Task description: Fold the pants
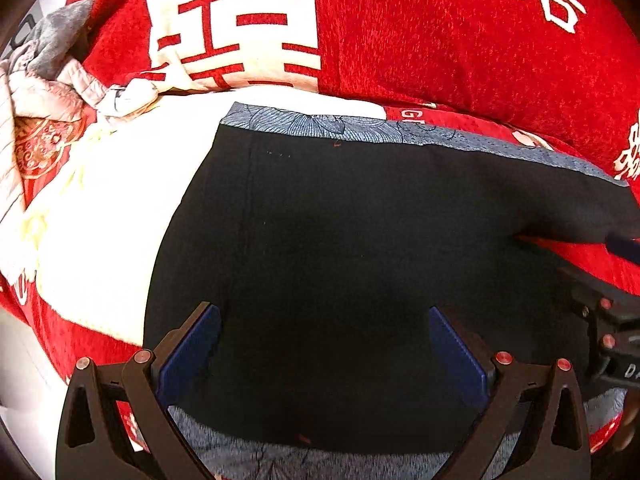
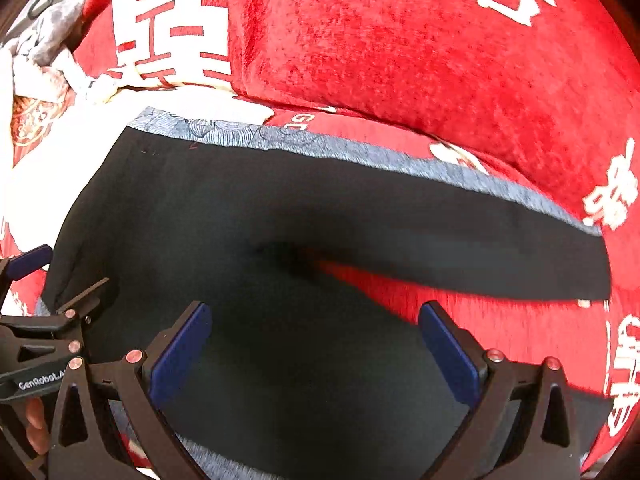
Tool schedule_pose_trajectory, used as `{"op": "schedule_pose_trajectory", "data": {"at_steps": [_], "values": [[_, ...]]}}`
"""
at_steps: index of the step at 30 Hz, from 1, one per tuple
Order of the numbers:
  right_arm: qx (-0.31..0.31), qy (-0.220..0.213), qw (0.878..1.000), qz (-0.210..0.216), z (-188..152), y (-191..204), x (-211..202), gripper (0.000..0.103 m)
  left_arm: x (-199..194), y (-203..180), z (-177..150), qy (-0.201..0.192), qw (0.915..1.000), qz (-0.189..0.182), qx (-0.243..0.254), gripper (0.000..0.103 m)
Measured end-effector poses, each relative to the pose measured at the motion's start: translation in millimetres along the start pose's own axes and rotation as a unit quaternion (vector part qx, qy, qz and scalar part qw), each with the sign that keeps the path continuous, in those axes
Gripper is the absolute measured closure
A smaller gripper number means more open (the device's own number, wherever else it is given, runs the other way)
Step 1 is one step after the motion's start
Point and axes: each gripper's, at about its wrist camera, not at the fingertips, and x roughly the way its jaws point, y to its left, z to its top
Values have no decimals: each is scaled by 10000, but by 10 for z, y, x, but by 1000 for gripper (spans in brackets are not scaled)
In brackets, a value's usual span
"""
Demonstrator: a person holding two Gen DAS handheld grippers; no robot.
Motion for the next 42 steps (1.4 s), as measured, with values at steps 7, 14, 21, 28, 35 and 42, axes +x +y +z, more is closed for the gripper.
{"op": "schedule_pose_trajectory", "data": {"at_steps": [7, 14, 21, 28, 35, 42], "values": [[-249, 131, 9996, 46, 326, -42, 245, 0, 184, -60, 184, 83, 9999, 35, 109, 0], [-366, 224, 9990, 146, 506, -15, 458, 0, 349, -101, 335, 152, 9998, 33, 155, 0], [-683, 310, 9968, 269, 702, 65, 668, 0, 462, -103, 459, 199, 9997, 53, 157, 0], [-1315, 353, 9866, 897, 1052, 93, 921, 0, 551, -120, 550, 242, 9995, -12, 214, 0], [-1857, 499, 9708, 1437, 1425, 103, 1283, 1, 639, -140, 608, 303, 9991, -34, 307, 0], [-2138, 1032, 9524, 1910, 1576, 198, 1753, 5, 665, -144, 615, 333, 9988, -81, 343, 0]]}}
